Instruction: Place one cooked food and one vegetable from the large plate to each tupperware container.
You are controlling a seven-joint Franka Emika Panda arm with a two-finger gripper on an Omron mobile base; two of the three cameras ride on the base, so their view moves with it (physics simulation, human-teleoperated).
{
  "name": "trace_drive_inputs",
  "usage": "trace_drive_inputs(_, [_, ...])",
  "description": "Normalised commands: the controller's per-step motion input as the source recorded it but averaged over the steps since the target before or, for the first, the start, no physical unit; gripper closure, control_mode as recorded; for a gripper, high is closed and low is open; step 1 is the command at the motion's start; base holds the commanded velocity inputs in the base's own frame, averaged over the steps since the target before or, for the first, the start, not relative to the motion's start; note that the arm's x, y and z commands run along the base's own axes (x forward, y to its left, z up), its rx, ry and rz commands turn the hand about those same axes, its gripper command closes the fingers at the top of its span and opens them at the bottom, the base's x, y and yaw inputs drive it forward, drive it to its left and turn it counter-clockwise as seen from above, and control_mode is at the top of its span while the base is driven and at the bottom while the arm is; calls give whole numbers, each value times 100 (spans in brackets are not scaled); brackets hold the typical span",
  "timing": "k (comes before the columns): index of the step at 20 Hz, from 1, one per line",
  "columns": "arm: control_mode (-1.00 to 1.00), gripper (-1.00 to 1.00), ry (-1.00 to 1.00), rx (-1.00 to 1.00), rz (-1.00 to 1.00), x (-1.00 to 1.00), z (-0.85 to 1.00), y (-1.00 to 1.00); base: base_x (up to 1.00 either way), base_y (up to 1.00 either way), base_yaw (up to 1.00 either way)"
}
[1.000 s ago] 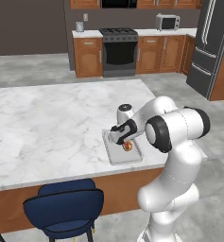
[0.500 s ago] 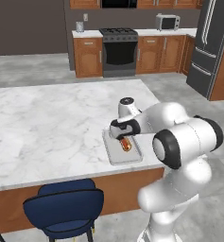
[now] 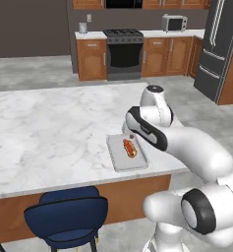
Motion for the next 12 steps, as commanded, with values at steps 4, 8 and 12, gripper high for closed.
trace_drive_inputs(4, [-100,-100,0,8,0,-100,76,-11,0,0,0])
trace_drive_inputs(8, [-100,-100,-1,5,0,-100,55,-16,0,0,0])
trace_drive_inputs(12, [-100,-100,-1,-2,0,-100,31,-3,0,0,0])
